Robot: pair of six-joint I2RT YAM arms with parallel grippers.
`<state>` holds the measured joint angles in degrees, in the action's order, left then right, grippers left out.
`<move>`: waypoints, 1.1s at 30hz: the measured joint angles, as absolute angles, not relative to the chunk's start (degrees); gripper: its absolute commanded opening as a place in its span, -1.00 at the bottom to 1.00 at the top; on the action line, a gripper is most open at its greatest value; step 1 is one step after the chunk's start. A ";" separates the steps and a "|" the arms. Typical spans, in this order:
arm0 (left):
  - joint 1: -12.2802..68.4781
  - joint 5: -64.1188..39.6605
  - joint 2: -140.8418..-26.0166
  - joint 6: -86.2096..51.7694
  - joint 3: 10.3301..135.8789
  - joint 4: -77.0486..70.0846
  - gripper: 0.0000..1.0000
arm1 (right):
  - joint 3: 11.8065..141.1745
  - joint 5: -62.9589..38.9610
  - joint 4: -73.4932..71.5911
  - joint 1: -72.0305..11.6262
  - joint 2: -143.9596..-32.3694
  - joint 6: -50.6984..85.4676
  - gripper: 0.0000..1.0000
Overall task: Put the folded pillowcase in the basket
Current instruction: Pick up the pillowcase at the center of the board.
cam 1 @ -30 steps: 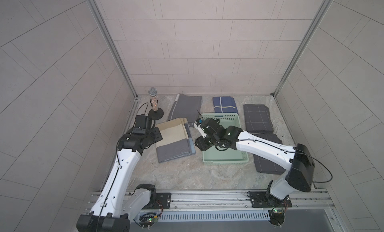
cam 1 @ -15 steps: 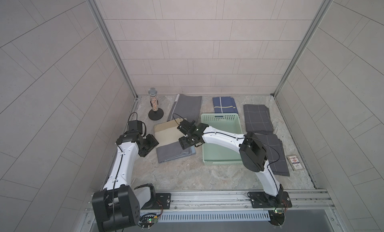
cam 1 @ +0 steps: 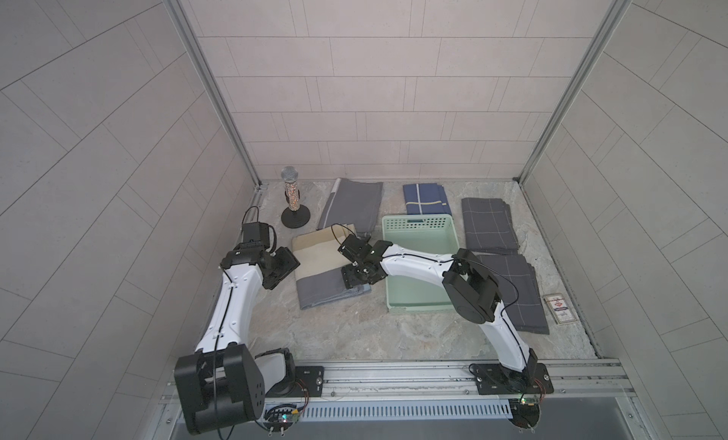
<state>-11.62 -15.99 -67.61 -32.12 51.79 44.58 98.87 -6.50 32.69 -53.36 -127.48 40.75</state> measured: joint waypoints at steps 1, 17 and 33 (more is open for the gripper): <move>-11.62 -15.81 -67.61 -32.12 51.86 44.56 0.28 | 98.45 -6.28 32.36 -53.43 -127.35 41.04 0.16; -11.29 -15.00 -72.58 -32.47 51.83 41.36 0.27 | 81.67 -7.05 31.99 -54.11 -116.51 37.80 -0.91; -0.12 -11.99 -94.65 -30.02 59.33 40.14 0.31 | 74.72 -9.43 32.73 -54.61 -111.50 33.30 -0.95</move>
